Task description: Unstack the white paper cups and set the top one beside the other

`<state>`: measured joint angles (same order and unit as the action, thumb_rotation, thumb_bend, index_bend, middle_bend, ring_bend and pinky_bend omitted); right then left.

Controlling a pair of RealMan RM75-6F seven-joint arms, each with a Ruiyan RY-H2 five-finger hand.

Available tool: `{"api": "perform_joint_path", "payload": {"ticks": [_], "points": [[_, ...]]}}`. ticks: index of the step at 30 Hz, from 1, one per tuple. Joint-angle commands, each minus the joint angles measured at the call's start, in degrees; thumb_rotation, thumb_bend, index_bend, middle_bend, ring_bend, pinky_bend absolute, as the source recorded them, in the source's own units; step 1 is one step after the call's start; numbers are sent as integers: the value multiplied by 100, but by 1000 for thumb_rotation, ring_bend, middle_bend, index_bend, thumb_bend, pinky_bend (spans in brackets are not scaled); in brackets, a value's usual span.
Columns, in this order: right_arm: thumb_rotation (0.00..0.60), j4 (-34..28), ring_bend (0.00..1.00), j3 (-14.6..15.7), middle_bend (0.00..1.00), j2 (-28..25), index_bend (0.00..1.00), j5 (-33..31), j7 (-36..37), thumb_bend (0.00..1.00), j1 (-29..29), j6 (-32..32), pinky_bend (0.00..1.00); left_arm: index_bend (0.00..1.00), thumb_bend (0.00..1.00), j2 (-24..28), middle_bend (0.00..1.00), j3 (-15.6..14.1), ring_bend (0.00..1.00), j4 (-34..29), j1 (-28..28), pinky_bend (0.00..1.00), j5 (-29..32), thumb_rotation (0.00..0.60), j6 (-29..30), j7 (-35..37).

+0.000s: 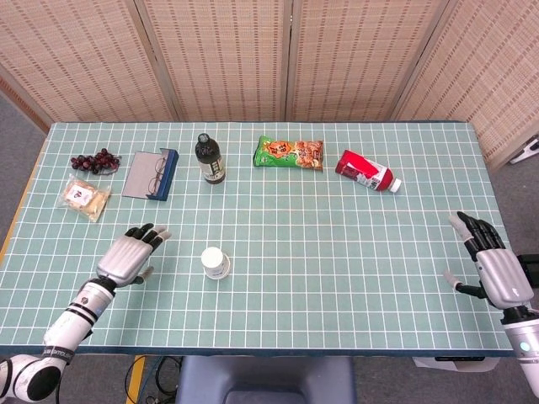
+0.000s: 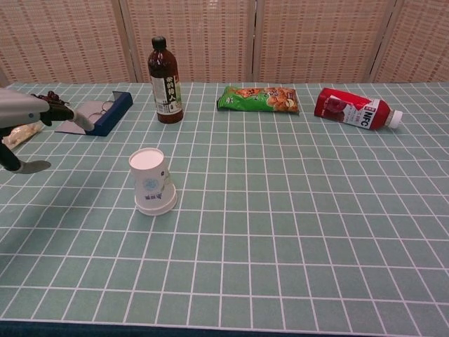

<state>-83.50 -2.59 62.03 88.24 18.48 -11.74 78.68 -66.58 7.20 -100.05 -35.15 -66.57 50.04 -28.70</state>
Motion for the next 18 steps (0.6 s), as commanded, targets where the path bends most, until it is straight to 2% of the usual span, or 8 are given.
{"api": "perform_joint_path", "payload": {"ticks": [1,12,18], "points": [[600,38,0,-15,0,-2,0,-34,56,254,-21,-48,0,150,407,-86,105,32,79,-54,-252,170,217,600,-202,-205],[600,150,0,-42,0,11,0,-64,192,254,-85,-173,0,147,406,-358,104,-73,79,-202,-938,170,1120,600,-348,-1033],[600,222,0,-12,0,-9,0,-5,365,254,-120,-234,0,147,406,-523,104,-188,79,-318,-1292,170,1650,600,-215,-1504]]}}
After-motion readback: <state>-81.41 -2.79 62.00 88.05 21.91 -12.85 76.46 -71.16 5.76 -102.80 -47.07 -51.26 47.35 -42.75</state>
